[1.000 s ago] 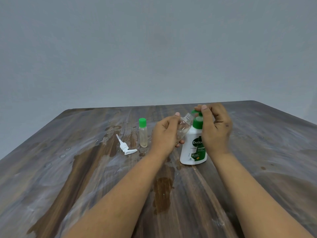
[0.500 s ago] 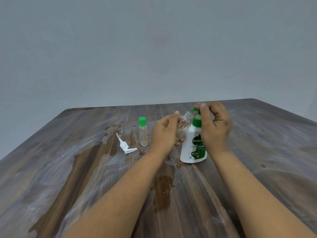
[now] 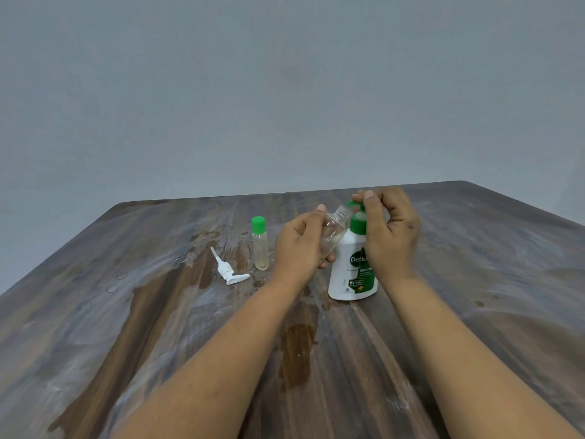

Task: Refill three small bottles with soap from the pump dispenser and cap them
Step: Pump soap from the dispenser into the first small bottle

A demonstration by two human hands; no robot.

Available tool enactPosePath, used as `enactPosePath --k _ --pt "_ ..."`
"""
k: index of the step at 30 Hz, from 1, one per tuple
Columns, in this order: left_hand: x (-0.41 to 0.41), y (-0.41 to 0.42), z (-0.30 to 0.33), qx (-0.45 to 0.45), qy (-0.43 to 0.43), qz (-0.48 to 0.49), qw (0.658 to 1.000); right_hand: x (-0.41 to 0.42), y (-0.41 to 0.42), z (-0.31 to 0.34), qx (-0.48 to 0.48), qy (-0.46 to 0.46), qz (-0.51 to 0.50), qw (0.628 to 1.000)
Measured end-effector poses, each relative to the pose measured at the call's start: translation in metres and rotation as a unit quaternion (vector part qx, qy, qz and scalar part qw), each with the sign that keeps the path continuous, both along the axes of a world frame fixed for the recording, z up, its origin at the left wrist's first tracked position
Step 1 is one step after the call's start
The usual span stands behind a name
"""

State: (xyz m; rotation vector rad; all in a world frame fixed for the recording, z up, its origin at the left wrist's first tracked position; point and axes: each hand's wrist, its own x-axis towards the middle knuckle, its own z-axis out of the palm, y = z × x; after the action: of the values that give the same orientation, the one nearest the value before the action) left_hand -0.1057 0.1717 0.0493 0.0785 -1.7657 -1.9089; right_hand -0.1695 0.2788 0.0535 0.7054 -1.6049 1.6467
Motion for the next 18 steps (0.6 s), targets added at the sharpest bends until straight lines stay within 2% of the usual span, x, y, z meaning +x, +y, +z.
enactPosePath --k 4,11,18 --pt "0.0008 0.0011 0.0013 0.006 0.002 -0.002 1.000 -0.0002 0.0004 -0.0001 -0.013 -0.008 0.009 1.000" --pt "0.0023 0.0012 0.0027 0.009 0.008 -0.005 1.000 -0.0018 0.0011 0.0004 0.020 0.000 -0.003 1.000" --pt "0.0016 0.0006 0.0022 0.011 0.002 -0.005 1.000 -0.0004 0.0025 0.0004 -0.007 0.004 0.011 1.000"
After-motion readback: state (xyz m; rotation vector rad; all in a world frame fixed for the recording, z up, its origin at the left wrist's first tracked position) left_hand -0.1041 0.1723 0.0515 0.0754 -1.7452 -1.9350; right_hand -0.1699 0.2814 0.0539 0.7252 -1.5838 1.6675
